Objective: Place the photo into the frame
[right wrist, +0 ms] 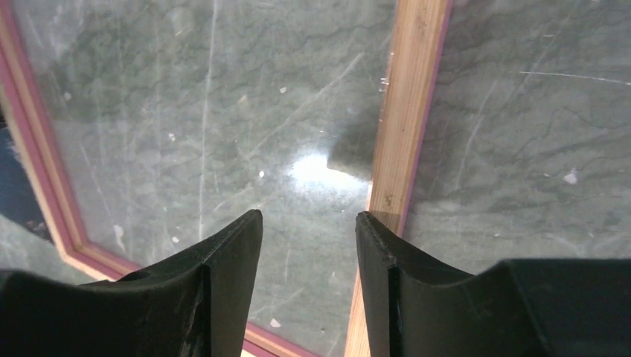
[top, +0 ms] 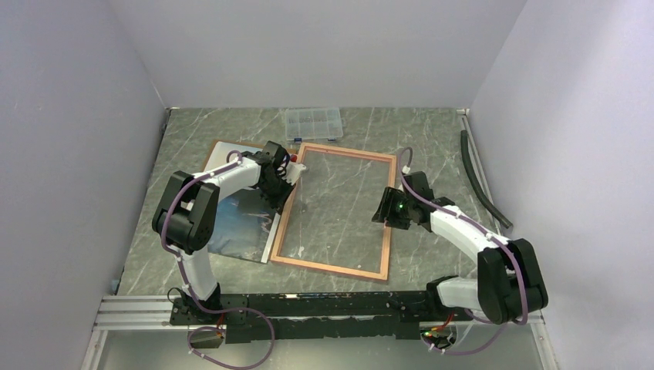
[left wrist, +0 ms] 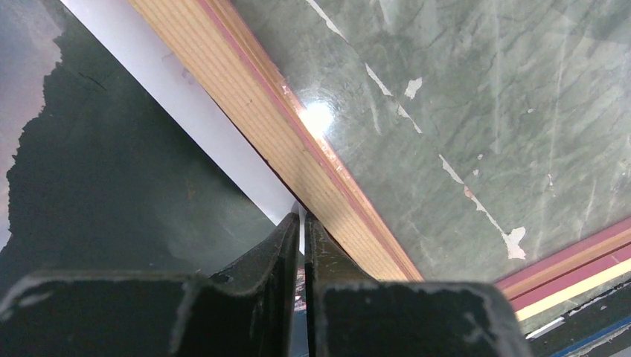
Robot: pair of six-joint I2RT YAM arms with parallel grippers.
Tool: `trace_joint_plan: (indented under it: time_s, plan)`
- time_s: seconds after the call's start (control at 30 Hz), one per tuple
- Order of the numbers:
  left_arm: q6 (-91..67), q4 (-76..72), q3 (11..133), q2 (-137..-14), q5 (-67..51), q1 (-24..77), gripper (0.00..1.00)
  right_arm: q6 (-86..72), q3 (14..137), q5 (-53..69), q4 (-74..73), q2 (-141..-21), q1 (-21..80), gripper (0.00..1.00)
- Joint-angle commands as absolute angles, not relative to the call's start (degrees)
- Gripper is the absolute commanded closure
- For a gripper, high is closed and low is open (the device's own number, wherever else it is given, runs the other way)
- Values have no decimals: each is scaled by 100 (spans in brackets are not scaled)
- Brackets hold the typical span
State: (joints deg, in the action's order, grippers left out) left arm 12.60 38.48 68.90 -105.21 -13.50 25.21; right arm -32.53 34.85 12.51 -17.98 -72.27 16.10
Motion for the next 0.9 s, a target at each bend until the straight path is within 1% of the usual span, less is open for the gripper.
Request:
trace_joint_plan:
  time_s: [0.0,0.1,0.47,0.73,0.87]
  plan:
    - [1318,3923,7024,-10530,-1533,2593,87,-3231,3814,602,-2000,-7311,1781,47]
    - [1310,3917,7014,-10529,-1522,2593,87,-3230,3901,382,-2128,-7421,1897,47]
    - [1352,3867,7021,-10434,-1383,2588,87,-3330,3906,314,-2031,-7766,2118,47]
    - [1384,3954,7171,-10371,-1278,2575,87,-3341,4097,486,-2111,-7390,2128,45]
    - [1395,4162,7514,-10259,-1265,2435,83,-3404,4402,552,-2248,-7051,2193,43]
